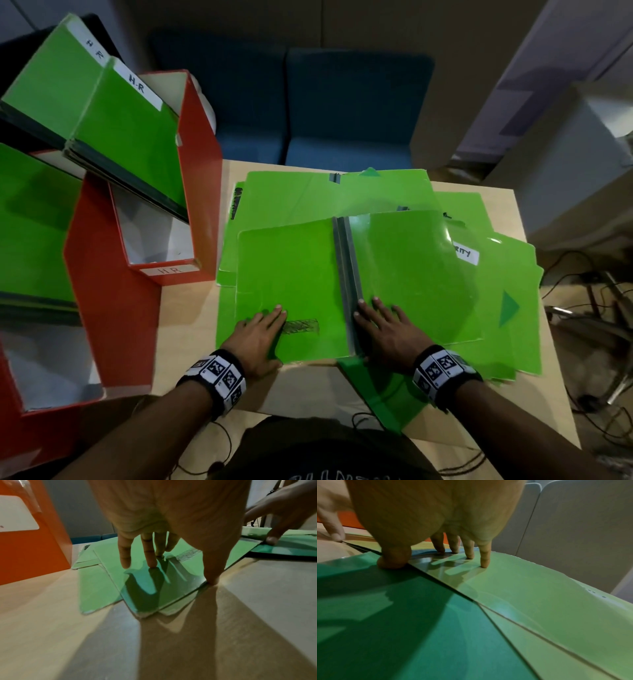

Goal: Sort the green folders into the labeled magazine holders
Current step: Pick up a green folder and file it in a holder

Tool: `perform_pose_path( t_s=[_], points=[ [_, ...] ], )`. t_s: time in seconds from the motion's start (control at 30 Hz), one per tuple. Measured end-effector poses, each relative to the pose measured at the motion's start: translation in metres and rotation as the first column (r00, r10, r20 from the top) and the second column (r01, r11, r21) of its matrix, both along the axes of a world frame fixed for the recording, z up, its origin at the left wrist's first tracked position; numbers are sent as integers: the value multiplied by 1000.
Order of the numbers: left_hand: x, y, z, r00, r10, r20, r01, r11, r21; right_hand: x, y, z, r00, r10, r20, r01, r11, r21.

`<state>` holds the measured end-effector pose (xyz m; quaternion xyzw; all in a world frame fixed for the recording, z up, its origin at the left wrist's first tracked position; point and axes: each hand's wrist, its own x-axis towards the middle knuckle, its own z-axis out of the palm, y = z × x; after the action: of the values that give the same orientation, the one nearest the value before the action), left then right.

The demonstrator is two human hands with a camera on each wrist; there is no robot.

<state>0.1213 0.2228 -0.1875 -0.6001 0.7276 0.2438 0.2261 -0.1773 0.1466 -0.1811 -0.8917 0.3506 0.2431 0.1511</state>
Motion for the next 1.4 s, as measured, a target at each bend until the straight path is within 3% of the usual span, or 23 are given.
perform_pose_path(
  t_s=[0.1,0.27,0.4,0.5,0.6,0.77,0.93,1.2,1.4],
  points=[
    [0,8,-1,999,-51,1,51,998,-22,-2,3,9,999,49,10,-50,998,27],
    [4,10,24,993,-77,-87,73,996,-48,-2,-1,22,967,150,208,-149,989,-22],
    [18,9,48,967,-143,-211,77,953,-293,0,-10,50,900,195,390,-155,979,-131],
    [25,5,70,915,-208,-346,-1,857,-516,-1,-26,81,809,252,531,-122,956,-268],
    [29,-10,104,902,-239,-359,-44,778,-627,-4,-46,109,743,244,624,-18,938,-346],
    [34,-38,149,927,-263,-268,-46,628,-777,-1,-61,143,687,278,672,74,892,-445],
    [41,-39,179,912,-305,-274,-58,565,-823,-4,-55,161,669,256,698,96,901,-423],
    [42,-67,217,902,-313,-296,-156,404,-902,-2,-60,206,554,277,785,216,863,-457],
    [39,-101,220,916,-258,-307,-184,411,-893,-3,-81,205,557,258,789,352,787,-506]
  ],
)
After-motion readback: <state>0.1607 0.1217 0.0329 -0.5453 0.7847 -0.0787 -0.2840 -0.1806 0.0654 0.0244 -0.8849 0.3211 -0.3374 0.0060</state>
